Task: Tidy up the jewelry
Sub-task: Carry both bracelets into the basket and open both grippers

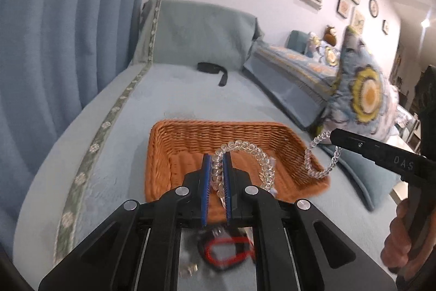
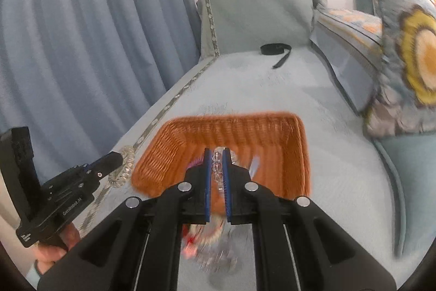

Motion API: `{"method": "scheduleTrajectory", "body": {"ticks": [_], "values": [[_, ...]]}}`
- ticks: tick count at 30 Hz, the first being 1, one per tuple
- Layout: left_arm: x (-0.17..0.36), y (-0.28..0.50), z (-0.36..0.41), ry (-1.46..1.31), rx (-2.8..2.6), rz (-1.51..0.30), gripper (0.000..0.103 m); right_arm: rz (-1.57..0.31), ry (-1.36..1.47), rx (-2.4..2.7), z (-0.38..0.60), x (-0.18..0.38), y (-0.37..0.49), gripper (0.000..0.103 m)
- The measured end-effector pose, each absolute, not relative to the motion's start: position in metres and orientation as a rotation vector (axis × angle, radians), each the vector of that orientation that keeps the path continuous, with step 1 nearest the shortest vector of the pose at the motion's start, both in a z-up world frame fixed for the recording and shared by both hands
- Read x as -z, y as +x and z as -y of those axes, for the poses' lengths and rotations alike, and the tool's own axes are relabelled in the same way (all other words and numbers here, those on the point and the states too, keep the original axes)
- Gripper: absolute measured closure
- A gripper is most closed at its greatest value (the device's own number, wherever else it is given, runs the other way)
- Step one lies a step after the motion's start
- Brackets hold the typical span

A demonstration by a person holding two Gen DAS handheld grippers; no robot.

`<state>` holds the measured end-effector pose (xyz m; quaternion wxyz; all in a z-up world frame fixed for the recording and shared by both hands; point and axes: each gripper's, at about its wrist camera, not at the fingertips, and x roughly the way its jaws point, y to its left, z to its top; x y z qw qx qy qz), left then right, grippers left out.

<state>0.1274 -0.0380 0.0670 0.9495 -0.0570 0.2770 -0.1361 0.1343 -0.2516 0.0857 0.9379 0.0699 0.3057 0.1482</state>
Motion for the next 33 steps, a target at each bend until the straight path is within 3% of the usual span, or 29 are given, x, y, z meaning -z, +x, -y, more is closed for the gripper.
{"method": "scheduleTrajectory", "body": {"ticks": [6, 18, 20, 23, 25, 27, 28, 29, 33], "values": [[-0.031, 0.177, 0.039, -0.193, 0.278, -0.676, 0.096, -0.742, 0.125, -0.32, 0.232, -0.041, 0.183, 0.097], [-0.006, 0.191, 0.046, -0.14, 0.288, -0.73, 0.094, -0.813, 0.163, -0.231, 0.261, -0.007, 0.197, 0.096], [-0.006, 0.186, 0.041, -0.161, 0.302, -0.733, 0.075, -0.819, 0.178, -0.221, 0.268, -0.006, 0.196, 0.094], [-0.02, 0.164, 0.028, -0.197, 0.314, -0.659, 0.064, -0.791, 0.198, -0.233, 0.275, -0.014, 0.18, 0.09], [-0.034, 0.145, 0.016, -0.23, 0.325, -0.611, 0.057, -0.759, 0.193, -0.246, 0.276, -0.025, 0.164, 0.081], [-0.05, 0.12, 0.0, -0.261, 0.328, -0.544, 0.051, -0.712, 0.179, -0.248, 0.277, -0.037, 0.143, 0.058], [-0.055, 0.111, -0.005, -0.266, 0.321, -0.524, 0.047, -0.678, 0.169, -0.244, 0.276, -0.043, 0.13, 0.055], [-0.062, 0.099, -0.011, -0.272, 0.308, -0.498, 0.043, -0.66, 0.16, -0.245, 0.275, -0.047, 0.121, 0.054], [-0.072, 0.06, -0.032, -0.289, 0.262, -0.446, 0.042, -0.617, 0.143, -0.251, 0.273, -0.053, 0.081, 0.054]]}}
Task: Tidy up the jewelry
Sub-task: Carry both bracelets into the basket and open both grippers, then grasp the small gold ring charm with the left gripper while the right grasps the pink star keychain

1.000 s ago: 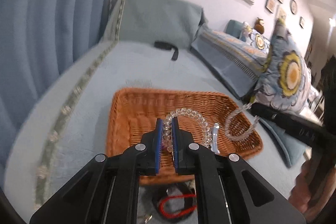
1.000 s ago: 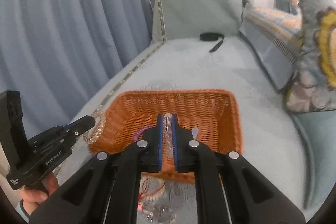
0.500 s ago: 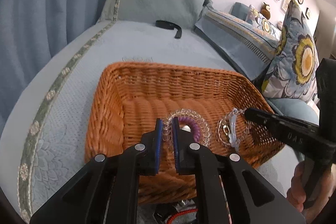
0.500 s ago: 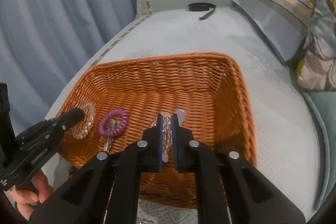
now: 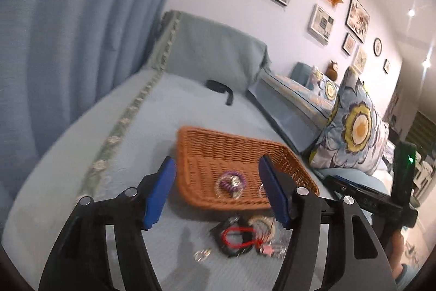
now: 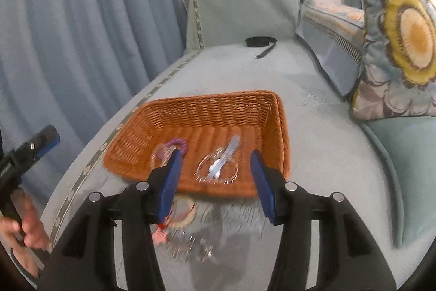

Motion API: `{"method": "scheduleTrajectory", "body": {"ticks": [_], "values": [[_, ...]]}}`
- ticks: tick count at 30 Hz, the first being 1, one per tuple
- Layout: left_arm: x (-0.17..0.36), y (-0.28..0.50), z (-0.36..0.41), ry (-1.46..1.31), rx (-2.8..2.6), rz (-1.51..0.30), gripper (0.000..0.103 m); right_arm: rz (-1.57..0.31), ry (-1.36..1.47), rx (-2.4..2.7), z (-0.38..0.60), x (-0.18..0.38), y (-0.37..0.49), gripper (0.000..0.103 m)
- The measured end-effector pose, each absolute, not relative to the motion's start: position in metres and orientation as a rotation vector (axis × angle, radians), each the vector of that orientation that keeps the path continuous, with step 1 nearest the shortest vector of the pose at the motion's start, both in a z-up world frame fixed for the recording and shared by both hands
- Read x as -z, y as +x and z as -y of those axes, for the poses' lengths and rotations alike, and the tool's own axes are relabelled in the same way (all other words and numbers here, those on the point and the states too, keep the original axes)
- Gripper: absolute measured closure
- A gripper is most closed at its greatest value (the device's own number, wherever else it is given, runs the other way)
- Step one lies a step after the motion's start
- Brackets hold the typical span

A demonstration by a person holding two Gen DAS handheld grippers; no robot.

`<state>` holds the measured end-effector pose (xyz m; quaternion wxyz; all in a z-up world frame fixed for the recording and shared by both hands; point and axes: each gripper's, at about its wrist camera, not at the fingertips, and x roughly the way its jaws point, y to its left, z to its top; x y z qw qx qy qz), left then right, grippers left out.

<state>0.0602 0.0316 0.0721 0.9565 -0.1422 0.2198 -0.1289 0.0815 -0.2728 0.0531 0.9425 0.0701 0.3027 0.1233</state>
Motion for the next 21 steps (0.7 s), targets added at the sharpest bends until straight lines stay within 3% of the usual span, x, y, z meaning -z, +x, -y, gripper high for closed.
{"method": "scheduleTrajectory", "body": {"ticks": [8, 21], "values": [[-0.038, 0.014, -0.048, -0.296, 0.191, -0.479, 0.042, -0.648, 0.116, -0.25, 0.267, -0.019, 0.035, 0.054], [0.028, 0.011, -0.048, -0.26, 0.179, -0.623, 0.043, -0.744, 0.171, -0.251, 0.269, 0.029, 0.028, 0.054]]}}
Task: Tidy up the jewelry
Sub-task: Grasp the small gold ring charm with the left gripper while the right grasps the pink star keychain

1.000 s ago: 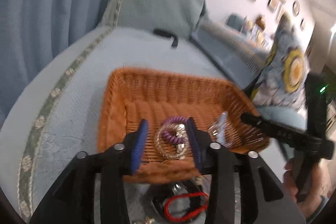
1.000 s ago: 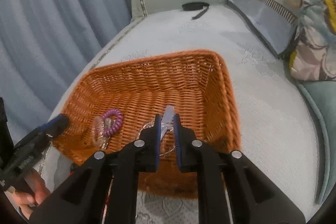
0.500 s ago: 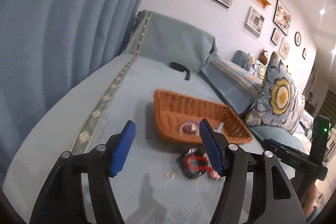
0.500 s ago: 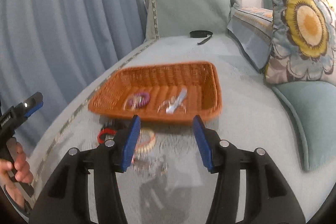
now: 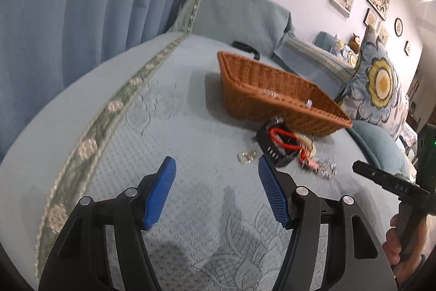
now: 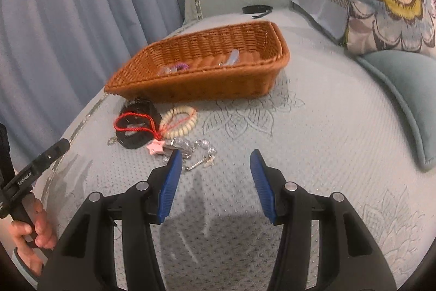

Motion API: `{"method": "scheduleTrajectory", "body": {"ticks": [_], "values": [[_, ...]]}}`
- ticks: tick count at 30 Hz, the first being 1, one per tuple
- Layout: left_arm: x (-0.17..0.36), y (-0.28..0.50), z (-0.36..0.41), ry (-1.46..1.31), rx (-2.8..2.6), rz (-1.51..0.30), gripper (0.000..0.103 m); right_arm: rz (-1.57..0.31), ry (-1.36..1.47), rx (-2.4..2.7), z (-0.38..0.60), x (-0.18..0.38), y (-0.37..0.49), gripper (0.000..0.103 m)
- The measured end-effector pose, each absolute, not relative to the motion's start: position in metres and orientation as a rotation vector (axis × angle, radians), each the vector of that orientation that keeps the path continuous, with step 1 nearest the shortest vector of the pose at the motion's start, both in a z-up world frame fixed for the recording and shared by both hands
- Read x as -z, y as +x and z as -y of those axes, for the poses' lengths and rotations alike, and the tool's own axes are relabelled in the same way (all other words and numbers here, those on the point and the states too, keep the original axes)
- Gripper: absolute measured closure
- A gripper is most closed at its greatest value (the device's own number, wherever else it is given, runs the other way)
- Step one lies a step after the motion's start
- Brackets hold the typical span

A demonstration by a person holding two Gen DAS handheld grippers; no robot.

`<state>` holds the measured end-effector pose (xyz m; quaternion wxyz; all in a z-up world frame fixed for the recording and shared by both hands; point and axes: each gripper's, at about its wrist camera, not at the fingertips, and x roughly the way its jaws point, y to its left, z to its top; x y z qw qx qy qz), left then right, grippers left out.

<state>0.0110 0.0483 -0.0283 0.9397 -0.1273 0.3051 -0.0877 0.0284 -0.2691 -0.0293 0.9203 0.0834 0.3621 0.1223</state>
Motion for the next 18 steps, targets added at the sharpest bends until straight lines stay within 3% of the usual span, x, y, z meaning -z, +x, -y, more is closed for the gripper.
{"method": "scheduleTrajectory", "body": {"ticks": [10, 16, 18], "values": [[0.033, 0.051, -0.017, -0.107, 0.296, -0.735, 0.045, -0.751, 0.118, -0.284, 0.256, 0.029, 0.032, 0.055], [0.045, 0.094, 0.003, -0.002, 0.429, -0.846, 0.067, -0.778, -0.014, -0.418, 0.22, 0.024, 0.05, 0.055], [0.046, 0.094, 0.006, 0.009, 0.437, -0.845, 0.067, -0.783, -0.07, -0.456, 0.207, 0.025, 0.054, 0.055]]}}
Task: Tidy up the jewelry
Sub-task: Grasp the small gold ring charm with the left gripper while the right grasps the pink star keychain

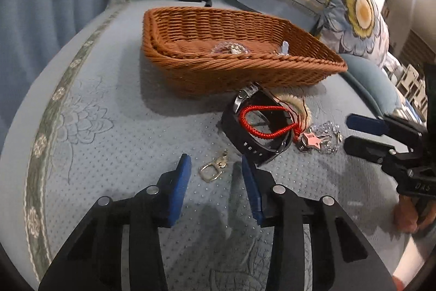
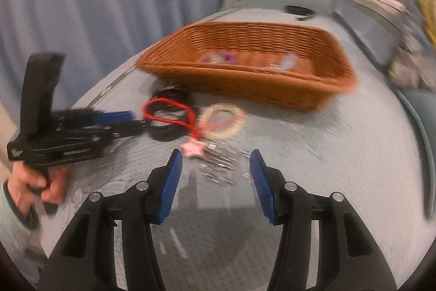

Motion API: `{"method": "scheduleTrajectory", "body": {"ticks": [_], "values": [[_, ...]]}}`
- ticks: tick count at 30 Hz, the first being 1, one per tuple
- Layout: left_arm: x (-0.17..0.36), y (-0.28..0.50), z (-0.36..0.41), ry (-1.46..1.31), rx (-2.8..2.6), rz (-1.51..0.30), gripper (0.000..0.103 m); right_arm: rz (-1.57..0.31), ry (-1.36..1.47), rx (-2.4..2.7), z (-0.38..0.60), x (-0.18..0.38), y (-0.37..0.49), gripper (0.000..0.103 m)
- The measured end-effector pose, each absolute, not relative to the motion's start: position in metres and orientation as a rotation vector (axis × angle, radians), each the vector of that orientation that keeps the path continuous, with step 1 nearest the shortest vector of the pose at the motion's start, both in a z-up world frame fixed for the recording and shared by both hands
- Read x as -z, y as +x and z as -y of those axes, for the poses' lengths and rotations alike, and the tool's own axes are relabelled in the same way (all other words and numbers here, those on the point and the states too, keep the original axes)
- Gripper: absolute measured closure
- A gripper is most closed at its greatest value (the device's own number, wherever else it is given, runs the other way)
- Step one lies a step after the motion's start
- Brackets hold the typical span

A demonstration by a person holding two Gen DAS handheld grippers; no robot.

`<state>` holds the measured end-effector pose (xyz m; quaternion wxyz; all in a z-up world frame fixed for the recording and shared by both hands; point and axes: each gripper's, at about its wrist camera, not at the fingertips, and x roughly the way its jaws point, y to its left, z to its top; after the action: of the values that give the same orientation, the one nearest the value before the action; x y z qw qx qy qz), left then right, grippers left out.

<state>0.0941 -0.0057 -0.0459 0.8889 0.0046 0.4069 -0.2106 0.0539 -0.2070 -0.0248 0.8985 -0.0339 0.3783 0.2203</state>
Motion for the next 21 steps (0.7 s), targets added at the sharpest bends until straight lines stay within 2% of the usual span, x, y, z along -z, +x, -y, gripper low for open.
{"method": "scheduleTrajectory", "body": {"ticks": [7, 9, 10, 12, 21], "values": [[0.049, 0.094, -0.001, -0.027, 0.466, -0.844, 0.067, -0.827, -0.255, -0.517, 0.168, 0.033, 0.07, 0.058], [0.048, 0.093, 0.001, -0.02, 0.464, -0.843, 0.067, -0.85, -0.267, -0.523, 0.164, 0.036, 0.073, 0.068], [0.048, 0.092, 0.001, -0.017, 0.462, -0.843, 0.067, -0.85, -0.266, -0.534, 0.164, 0.036, 0.072, 0.069], [0.048, 0.091, 0.001, -0.015, 0.465, -0.841, 0.067, -0.867, -0.241, -0.583, 0.166, 0.032, 0.066, 0.081], [0.048, 0.08, 0.01, 0.037, 0.539, -0.845, 0.065, -0.949, -0.153, -0.653, 0.174, 0.039, 0.038, 0.081]]}}
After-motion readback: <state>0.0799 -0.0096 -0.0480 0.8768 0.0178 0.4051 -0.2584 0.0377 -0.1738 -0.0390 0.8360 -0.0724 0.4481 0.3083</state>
